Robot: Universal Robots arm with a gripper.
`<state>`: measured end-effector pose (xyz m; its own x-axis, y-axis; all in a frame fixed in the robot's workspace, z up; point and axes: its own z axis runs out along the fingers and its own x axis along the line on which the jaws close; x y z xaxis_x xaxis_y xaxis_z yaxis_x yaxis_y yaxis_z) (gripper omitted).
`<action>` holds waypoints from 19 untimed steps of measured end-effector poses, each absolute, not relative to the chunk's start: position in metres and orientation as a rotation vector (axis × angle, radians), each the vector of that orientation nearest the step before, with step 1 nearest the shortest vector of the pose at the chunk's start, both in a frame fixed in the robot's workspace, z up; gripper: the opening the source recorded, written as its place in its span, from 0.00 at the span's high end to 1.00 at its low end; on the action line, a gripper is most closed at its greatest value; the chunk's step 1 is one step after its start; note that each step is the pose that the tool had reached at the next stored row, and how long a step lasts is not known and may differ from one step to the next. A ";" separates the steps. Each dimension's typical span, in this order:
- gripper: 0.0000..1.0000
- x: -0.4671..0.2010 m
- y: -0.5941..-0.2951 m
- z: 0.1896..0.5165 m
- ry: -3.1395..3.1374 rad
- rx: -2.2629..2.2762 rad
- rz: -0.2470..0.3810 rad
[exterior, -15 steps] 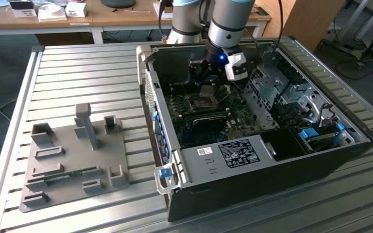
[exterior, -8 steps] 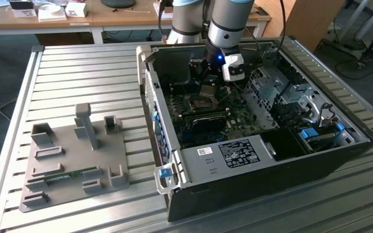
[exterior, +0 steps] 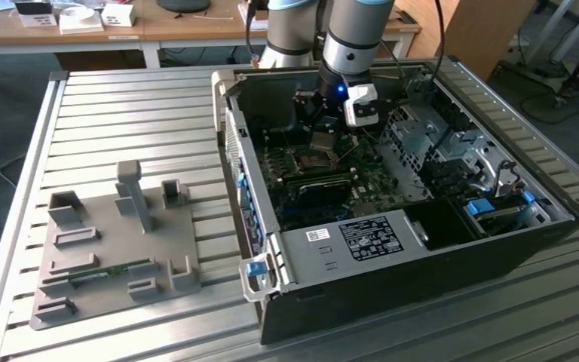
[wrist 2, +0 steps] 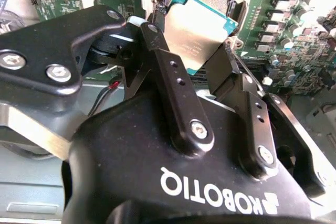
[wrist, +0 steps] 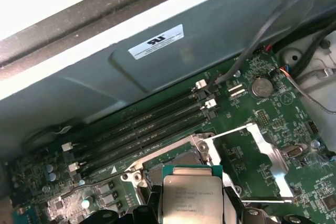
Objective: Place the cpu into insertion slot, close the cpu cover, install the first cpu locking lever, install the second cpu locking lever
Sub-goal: 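Place the cpu into insertion slot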
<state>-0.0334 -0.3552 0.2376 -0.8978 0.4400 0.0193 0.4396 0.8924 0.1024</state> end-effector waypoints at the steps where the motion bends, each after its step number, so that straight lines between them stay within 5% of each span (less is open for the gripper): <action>1: 0.46 -0.033 -0.355 0.238 3.046 0.731 0.163; 19: 0.46 -0.033 -0.355 0.237 3.005 0.868 0.162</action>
<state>-0.0334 -0.3552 0.2373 -0.8463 0.5324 0.0193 0.5314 0.8409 0.1023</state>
